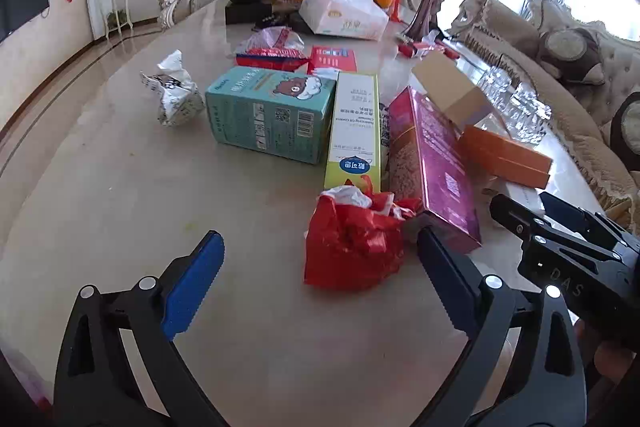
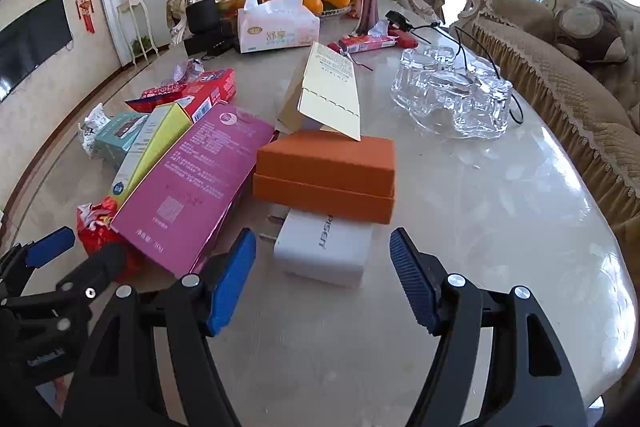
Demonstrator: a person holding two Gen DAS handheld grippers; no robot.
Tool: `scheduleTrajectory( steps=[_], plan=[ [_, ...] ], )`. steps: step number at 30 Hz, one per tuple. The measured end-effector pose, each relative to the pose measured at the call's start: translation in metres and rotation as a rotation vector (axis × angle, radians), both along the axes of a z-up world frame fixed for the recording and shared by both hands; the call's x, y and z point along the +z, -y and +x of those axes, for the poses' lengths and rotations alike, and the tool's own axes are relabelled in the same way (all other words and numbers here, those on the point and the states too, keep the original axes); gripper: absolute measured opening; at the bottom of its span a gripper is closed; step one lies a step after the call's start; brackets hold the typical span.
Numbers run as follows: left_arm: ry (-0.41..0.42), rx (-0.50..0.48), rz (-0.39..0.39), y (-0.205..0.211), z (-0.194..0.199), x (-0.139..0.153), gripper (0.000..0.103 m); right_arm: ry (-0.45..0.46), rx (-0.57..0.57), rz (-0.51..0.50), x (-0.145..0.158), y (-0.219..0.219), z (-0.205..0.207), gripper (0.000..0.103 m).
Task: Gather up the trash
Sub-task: 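Grasp the red plastic bag with the left gripper while the right grasps the white charger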
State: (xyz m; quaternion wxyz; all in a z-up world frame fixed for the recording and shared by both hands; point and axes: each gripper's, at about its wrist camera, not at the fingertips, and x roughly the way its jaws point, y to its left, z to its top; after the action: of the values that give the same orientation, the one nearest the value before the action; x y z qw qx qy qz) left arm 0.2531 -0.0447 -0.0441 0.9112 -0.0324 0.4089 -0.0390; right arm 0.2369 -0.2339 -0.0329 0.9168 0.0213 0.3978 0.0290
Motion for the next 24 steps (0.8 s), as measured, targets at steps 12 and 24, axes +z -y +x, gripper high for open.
scheduleTrajectory(
  steps=[12,24],
  plan=[
    [-0.056,0.013,0.034,-0.001,0.012,-0.011,0.094,-0.065,0.019,-0.011,-0.007,-0.002,0.013,0.067],
    [-0.007,-0.001,0.015,-0.027,-0.001,-0.006,0.045,-0.055,0.108,0.068,-0.004,0.015,-0.010,0.055]
  ],
)
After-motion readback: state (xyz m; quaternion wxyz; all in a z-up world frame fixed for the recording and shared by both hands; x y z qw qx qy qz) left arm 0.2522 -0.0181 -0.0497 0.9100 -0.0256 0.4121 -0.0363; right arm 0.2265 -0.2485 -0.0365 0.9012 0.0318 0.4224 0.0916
